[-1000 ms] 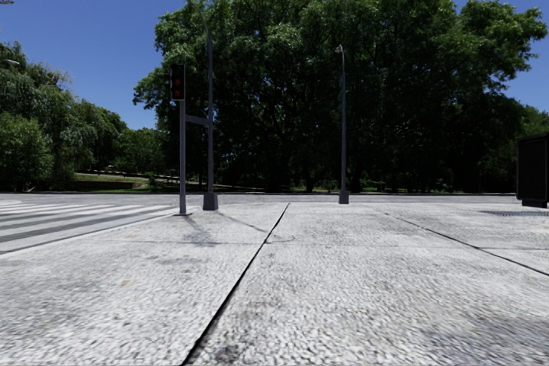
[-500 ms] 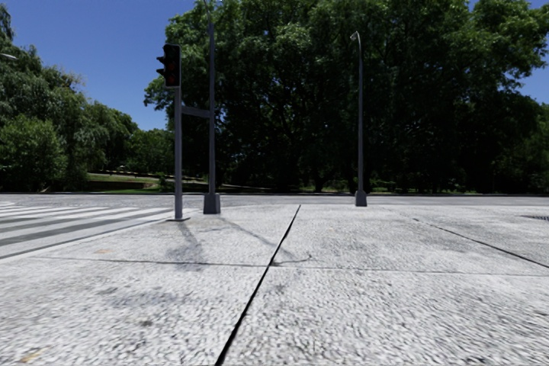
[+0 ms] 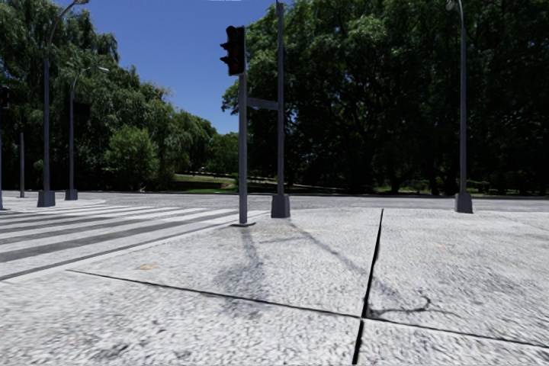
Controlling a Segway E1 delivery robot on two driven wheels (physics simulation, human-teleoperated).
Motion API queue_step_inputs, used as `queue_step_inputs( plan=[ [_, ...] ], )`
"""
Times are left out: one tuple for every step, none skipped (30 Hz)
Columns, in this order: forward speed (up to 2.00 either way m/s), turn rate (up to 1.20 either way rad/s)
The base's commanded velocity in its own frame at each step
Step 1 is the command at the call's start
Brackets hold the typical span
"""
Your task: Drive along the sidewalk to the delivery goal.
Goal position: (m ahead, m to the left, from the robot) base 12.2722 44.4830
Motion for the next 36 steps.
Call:
queue_step_inputs(
  plan=[
    [2.00, 0.59],
    [2.00, 0.59],
    [2.00, 0.59],
    [2.00, 0.59],
    [2.00, 0.59],
    [2.00, 0.59],
    [2.00, 0.59],
    [2.00, 0.59],
    [2.00, 0.59],
    [2.00, 0.59],
    [2.00, 0.59],
    [2.00, 0.59],
    [2.00, 0.59],
    [2.00, 0.59],
    [2.00, 0.59],
    [2.00, 0.59],
    [2.00, 0.59],
    [2.00, 0.59],
    [2.00, 0.59],
    [2.00, 0.59],
    [2.00, 0.59],
    [2.00, 0.59],
    [2.00, 0.59],
    [2.00, 0.59],
    [2.00, 0.59],
    [2.00, 0.59],
    [2.00, 0.59],
    [2.00, 0.59],
    [2.00, 0.59],
    [2.00, 0.59],
    [2.00, 0.59],
    [2.00, 0.59],
    [2.00, 0.59],
    [2.00, 0.59],
    [2.00, 0.59],
    [2.00, 0.59]
  ],
)
